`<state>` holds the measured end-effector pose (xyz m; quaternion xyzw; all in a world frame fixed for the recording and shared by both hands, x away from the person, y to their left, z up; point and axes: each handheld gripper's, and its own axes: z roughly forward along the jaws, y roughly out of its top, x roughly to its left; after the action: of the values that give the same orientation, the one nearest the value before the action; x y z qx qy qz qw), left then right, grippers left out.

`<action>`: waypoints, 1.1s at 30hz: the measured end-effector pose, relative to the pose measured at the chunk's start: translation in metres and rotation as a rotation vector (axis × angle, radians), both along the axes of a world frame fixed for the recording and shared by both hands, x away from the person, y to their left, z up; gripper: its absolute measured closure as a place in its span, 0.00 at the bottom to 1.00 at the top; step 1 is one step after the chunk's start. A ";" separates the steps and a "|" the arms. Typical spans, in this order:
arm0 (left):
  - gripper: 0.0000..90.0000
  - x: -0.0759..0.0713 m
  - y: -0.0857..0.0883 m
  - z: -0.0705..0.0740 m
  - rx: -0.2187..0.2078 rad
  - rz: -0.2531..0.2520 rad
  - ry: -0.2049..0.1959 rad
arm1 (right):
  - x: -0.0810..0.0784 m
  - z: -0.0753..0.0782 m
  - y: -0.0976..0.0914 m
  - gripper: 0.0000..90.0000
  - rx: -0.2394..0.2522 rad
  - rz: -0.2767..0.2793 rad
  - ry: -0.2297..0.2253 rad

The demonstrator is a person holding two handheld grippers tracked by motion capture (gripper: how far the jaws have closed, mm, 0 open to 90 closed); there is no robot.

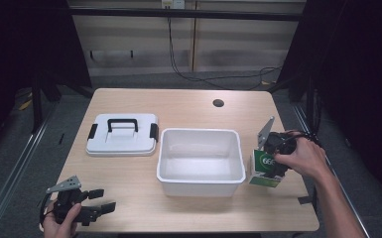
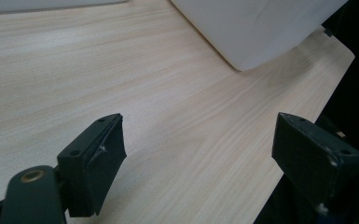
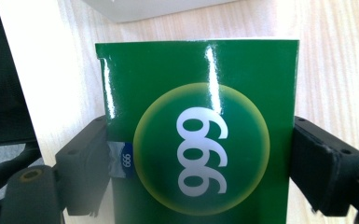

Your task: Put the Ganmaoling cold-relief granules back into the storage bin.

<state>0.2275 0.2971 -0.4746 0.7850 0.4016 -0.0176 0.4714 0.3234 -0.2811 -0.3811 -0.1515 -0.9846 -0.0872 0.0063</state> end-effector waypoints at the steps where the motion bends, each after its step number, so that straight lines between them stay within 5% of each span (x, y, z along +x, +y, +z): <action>1: 0.19 0.000 0.000 0.000 0.001 0.001 -0.001 | 0.000 0.001 -0.001 0.17 0.006 -0.005 -0.012; 33: 0.19 0.000 0.000 0.000 0.004 0.003 0.003 | -0.014 0.036 -0.033 0.18 0.158 -0.147 -0.082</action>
<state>0.2275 0.2967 -0.4748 0.7852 0.4035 -0.0171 0.4695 0.3097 -0.3145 -0.3453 -0.2187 -0.9603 -0.1709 -0.0285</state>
